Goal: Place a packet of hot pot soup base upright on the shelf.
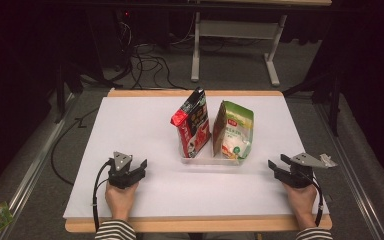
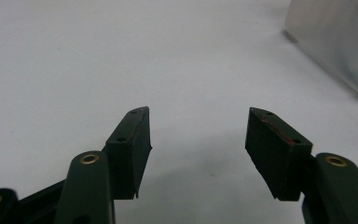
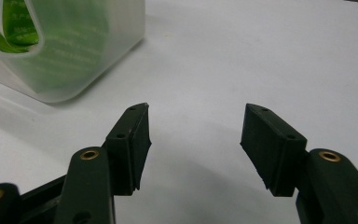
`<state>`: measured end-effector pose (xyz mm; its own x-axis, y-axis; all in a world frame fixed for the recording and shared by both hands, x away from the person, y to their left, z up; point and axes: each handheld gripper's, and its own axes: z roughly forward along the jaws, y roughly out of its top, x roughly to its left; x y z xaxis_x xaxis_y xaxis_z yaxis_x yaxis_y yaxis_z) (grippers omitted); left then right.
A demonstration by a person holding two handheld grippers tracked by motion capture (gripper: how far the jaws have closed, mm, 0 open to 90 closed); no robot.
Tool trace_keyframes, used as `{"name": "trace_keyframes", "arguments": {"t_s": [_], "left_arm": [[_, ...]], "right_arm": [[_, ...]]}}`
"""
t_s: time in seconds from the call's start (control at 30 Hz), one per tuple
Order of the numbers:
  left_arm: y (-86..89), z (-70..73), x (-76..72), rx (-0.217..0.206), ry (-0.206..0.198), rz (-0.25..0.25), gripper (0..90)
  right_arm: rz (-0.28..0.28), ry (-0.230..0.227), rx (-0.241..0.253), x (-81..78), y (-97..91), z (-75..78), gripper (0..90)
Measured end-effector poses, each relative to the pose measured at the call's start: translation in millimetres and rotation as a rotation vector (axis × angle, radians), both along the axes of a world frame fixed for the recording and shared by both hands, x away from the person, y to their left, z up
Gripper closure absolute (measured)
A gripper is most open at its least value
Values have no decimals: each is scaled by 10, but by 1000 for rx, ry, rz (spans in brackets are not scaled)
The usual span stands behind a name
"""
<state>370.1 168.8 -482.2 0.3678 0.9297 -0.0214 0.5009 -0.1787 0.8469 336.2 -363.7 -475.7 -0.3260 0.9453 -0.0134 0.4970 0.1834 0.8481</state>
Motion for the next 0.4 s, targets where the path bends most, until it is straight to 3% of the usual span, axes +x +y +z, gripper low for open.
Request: {"name": "trace_keyframes", "arguments": {"t_s": [0.4], "left_arm": [[-43,-11,-20,43,-12,-10,405]], "right_arm": [[-1,0,0,-3,3,0,426]]}}
